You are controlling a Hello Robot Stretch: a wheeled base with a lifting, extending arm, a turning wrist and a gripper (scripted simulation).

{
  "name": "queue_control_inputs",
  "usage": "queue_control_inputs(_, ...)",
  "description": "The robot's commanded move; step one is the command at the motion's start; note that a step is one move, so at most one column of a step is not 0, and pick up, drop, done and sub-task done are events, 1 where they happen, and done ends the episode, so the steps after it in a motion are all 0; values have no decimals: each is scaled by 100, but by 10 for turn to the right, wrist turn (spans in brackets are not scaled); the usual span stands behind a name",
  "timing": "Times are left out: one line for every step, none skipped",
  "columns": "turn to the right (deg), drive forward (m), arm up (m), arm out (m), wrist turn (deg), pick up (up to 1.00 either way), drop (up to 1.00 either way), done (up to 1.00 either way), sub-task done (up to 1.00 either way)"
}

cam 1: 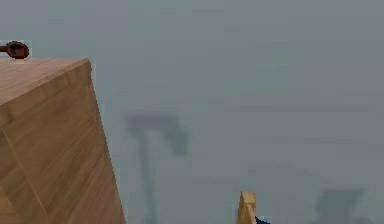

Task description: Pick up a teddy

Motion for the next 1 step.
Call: queue_control_inputs(0,0,0,0,0,0,0,100,0)
